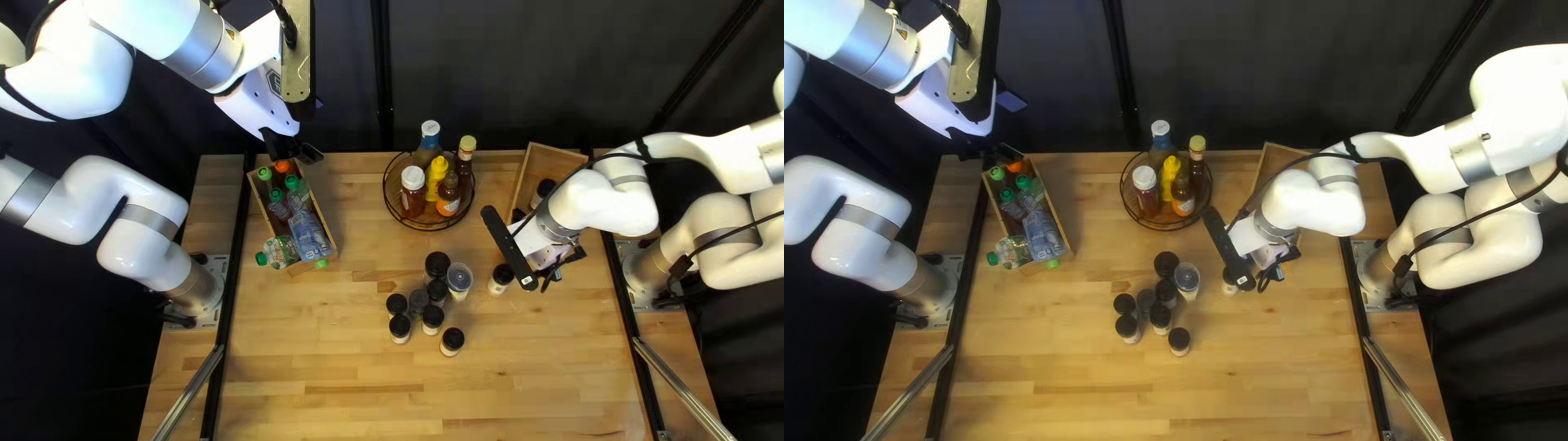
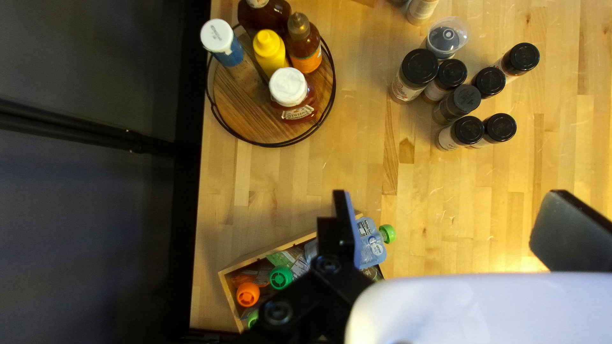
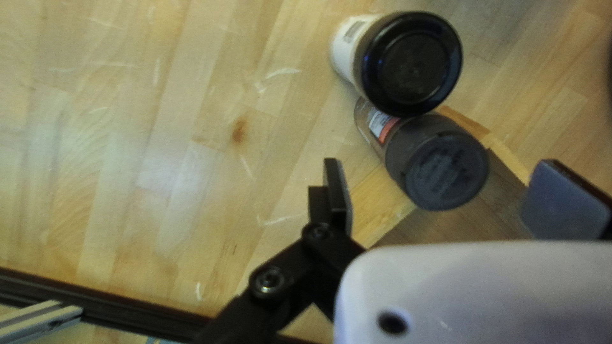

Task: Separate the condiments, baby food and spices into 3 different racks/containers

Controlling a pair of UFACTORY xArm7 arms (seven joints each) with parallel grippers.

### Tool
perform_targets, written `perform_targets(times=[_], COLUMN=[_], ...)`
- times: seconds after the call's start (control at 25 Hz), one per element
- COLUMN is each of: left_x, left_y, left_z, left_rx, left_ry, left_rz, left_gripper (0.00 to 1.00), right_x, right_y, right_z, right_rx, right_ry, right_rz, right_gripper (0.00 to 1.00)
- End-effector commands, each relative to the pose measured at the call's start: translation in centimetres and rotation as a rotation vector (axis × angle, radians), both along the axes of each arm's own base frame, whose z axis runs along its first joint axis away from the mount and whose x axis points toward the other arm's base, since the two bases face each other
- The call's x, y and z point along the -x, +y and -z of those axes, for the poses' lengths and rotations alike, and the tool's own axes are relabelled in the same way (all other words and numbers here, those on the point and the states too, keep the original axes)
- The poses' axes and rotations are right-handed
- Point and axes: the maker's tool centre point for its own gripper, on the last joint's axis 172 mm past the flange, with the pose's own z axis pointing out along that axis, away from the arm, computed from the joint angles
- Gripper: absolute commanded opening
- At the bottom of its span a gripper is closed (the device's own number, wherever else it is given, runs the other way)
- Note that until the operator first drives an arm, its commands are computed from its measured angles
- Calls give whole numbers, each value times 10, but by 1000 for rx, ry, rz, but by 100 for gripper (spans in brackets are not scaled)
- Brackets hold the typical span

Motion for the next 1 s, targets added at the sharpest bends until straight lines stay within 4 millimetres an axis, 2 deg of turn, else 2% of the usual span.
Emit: perform_targets(times=[0.04,0.12,0.24,0.48,0.64,0.8,0.84,1.0], left_x=[0,0,0,0,0,0,0,0], left_y=[0,0,0,0,0,0,0,0], left_z=[0,0,0,0,0,0,0,0], left_rx=[0,0,0,0,0,0,0,0], left_ry=[0,0,0,0,0,0,0,0], left_rz=[0,0,0,0,0,0,0,0], left_gripper=[100,100,100,100,100,100,100,100], right_x=[2,3,5,13,19,31,33,42], right_y=[0,1,6,9,1,-30,-34,-72], right_z=[-1,-6,-26,-90,-118,-131,-131,-123], right_rx=[-2,-5,-2,21,40,55,56,64], right_ry=[0,-5,-15,-41,-48,-49,-49,-56], right_rz=[-1,-4,-7,0,27,95,105,163], right_gripper=[0,0,0,0,0,0,0,0])
